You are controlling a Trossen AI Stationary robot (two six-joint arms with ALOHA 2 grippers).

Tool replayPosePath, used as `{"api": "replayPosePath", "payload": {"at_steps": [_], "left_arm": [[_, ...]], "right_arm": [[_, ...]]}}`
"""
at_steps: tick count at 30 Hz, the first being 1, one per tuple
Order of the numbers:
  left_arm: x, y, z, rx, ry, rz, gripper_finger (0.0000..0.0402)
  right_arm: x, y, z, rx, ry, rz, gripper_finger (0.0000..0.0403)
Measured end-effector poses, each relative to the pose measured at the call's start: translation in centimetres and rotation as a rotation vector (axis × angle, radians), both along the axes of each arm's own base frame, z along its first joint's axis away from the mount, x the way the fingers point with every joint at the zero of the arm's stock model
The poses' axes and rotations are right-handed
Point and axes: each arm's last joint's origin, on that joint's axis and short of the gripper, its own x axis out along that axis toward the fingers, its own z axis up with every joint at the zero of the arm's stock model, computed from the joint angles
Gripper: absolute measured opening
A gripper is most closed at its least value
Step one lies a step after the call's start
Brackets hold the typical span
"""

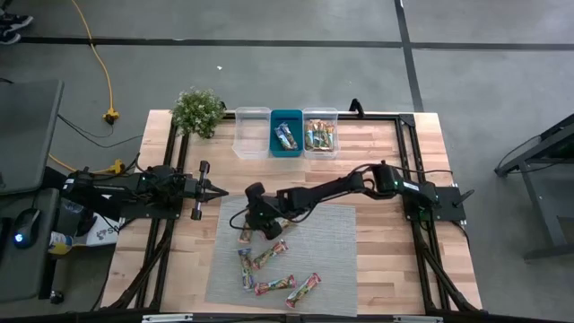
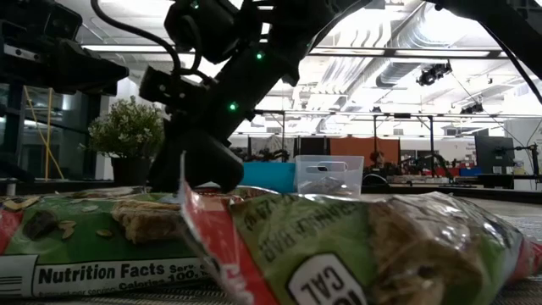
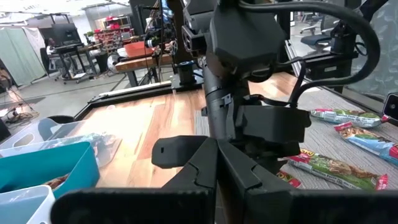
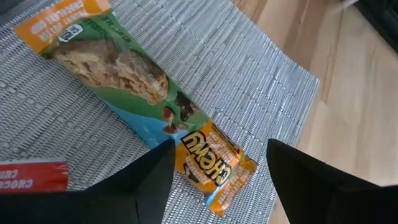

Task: Pick and place Granola Bars by type
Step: Put the orange granola bar into the right transparent bin

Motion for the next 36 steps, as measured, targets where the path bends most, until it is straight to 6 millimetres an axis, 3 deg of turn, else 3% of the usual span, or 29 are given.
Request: {"api": "replayPosePath", "payload": {"at_steps": [16, 28, 36], "left_arm": [[0.0, 0.0, 0.0, 0.0, 0.0, 0.0, 0.0001], [0.0, 0.0, 0.0, 0.0, 0.0, 0.0, 0.0001], [0.0, 0.0, 0.0, 0.0, 0.0, 0.0, 0.0001]], "right_arm": [[-0.6, -1.4, -0.5, 0.197, 0.108, -0.035, 0.0219], [-0.5, -1.5, -0.4, 0.17, 0.101, 0.02, 0.021], [-0.6, -1.5, -0.5, 0.174, 0.106, 0.025, 0.0175]]}}
